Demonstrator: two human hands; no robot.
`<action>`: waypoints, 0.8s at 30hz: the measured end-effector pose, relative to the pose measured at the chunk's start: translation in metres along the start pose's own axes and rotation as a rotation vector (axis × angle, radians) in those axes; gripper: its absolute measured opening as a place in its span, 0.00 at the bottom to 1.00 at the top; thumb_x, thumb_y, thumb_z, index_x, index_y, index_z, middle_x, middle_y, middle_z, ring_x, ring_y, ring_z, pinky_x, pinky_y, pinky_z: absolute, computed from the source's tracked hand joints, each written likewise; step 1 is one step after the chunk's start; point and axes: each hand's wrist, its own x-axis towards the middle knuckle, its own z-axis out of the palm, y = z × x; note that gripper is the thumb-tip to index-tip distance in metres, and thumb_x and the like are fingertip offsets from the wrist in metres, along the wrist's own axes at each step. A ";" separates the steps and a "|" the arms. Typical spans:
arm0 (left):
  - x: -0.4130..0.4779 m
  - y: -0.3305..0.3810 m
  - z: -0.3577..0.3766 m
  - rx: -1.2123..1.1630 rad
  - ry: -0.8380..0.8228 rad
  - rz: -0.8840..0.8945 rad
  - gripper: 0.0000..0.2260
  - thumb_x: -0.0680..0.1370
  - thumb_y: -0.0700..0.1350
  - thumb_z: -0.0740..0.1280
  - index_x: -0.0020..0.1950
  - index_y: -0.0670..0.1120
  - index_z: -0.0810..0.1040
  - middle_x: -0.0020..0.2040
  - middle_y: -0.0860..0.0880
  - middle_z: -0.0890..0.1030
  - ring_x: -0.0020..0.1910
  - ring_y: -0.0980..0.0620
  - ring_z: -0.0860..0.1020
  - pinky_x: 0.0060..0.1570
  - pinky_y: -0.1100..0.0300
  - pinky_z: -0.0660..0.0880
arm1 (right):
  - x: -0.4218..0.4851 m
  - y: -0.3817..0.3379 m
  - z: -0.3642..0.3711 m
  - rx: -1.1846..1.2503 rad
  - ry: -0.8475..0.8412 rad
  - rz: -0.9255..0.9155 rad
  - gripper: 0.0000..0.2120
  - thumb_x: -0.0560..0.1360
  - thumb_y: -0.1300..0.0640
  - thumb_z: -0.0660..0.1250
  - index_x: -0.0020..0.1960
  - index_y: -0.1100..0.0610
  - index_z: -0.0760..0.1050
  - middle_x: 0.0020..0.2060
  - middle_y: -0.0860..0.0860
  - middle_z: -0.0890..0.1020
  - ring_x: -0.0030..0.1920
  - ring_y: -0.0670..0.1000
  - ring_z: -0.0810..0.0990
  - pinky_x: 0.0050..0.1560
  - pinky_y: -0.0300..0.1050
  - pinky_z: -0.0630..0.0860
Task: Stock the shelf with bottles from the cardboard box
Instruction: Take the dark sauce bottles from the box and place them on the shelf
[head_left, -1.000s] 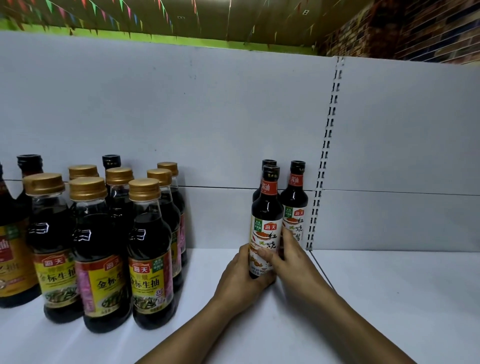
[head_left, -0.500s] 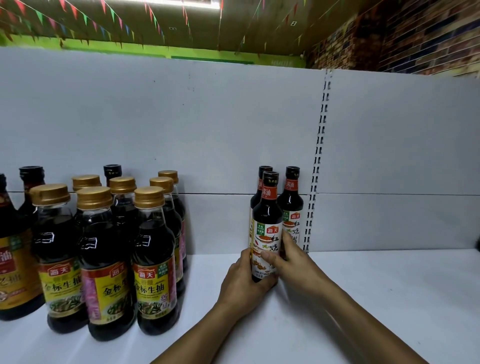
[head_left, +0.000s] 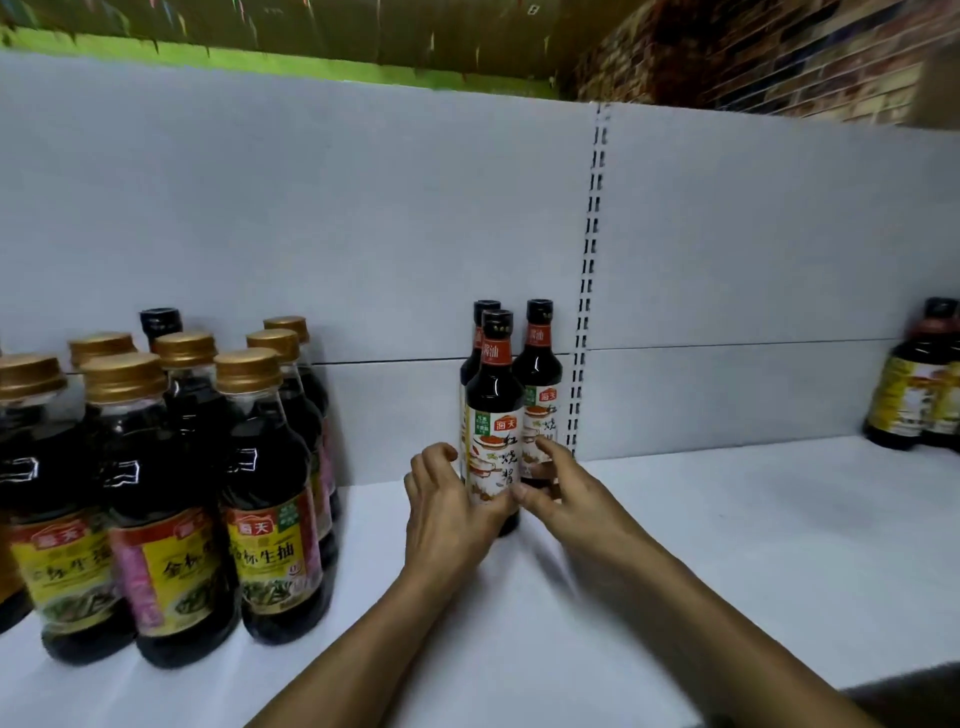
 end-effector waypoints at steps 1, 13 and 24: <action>-0.002 0.003 -0.002 0.008 0.030 0.028 0.32 0.72 0.60 0.75 0.65 0.47 0.63 0.64 0.50 0.66 0.67 0.48 0.65 0.61 0.51 0.72 | -0.004 0.000 -0.002 0.004 0.009 0.003 0.30 0.82 0.54 0.67 0.79 0.50 0.59 0.59 0.41 0.75 0.46 0.29 0.75 0.43 0.18 0.69; -0.040 0.064 -0.026 0.058 -0.092 0.557 0.13 0.78 0.48 0.73 0.59 0.49 0.76 0.55 0.55 0.77 0.53 0.56 0.74 0.50 0.73 0.67 | -0.079 0.005 -0.056 -0.006 0.142 0.006 0.28 0.80 0.46 0.67 0.78 0.43 0.62 0.65 0.45 0.75 0.59 0.44 0.78 0.62 0.43 0.76; -0.123 0.153 0.060 -0.045 -0.353 0.733 0.20 0.81 0.54 0.66 0.72 0.57 0.69 0.65 0.59 0.74 0.66 0.63 0.72 0.62 0.60 0.75 | -0.184 0.051 -0.143 0.021 0.291 0.065 0.21 0.82 0.52 0.64 0.74 0.42 0.68 0.64 0.41 0.77 0.62 0.41 0.77 0.65 0.43 0.76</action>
